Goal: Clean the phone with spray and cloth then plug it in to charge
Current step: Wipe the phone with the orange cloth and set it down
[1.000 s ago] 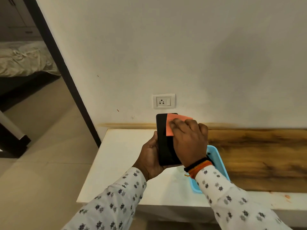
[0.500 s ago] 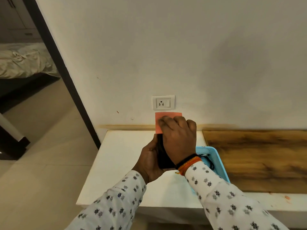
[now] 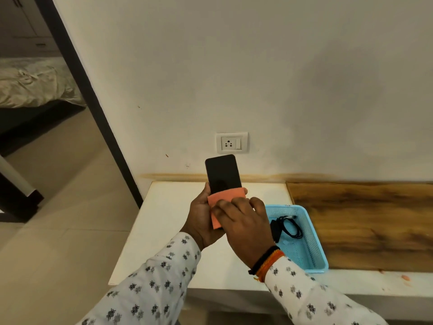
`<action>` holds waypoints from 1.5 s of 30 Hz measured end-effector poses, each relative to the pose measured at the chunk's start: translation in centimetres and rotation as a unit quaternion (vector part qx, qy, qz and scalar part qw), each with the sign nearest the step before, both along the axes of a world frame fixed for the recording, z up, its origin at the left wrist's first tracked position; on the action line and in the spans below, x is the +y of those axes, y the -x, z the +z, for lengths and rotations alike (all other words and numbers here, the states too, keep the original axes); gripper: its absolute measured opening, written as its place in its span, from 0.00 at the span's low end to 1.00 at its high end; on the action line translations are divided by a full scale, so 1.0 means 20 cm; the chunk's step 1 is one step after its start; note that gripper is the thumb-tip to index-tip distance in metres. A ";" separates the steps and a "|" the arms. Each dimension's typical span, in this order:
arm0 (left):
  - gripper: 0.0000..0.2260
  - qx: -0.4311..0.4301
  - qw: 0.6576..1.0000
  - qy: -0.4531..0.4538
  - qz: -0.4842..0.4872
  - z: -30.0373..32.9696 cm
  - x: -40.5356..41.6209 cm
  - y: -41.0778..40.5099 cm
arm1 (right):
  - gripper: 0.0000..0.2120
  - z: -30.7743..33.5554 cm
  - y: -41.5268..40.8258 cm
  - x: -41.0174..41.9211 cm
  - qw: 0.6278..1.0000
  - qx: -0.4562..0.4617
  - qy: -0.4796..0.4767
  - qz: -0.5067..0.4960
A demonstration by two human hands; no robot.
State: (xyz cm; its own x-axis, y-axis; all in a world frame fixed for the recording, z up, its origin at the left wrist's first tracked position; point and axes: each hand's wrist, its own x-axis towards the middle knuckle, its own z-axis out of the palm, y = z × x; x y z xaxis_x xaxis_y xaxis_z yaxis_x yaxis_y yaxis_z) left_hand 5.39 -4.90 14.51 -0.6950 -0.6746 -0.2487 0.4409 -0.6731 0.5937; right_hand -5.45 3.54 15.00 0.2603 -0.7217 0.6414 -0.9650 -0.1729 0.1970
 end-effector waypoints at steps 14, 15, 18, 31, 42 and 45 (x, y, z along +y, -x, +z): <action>0.34 0.021 0.999 0.032 0.015 0.04 -0.03 0.01 | 0.23 -0.12 0.22 0.13 0.999 -0.005 0.025 -0.025; 0.34 0.020 0.999 0.033 0.013 0.04 -0.03 0.02 | 0.25 -0.11 0.23 0.13 0.998 -0.022 0.028 -0.043; 0.33 0.020 0.999 0.034 0.010 0.05 -0.03 0.03 | 0.26 -0.09 0.23 0.12 0.994 -0.071 0.031 -0.083; 0.33 0.034 0.999 0.037 0.019 0.04 -0.02 0.05 | 0.20 -0.18 0.05 0.16 0.988 -0.132 0.038 -0.076; 0.30 0.004 1.000 0.022 -0.017 0.01 0.05 0.05 | 0.15 -0.01 0.14 0.03 0.973 -0.187 0.046 -0.127; 0.29 0.004 0.999 0.022 -0.030 0.01 0.08 0.05 | 0.16 0.06 0.15 -0.02 0.968 -0.210 0.050 -0.127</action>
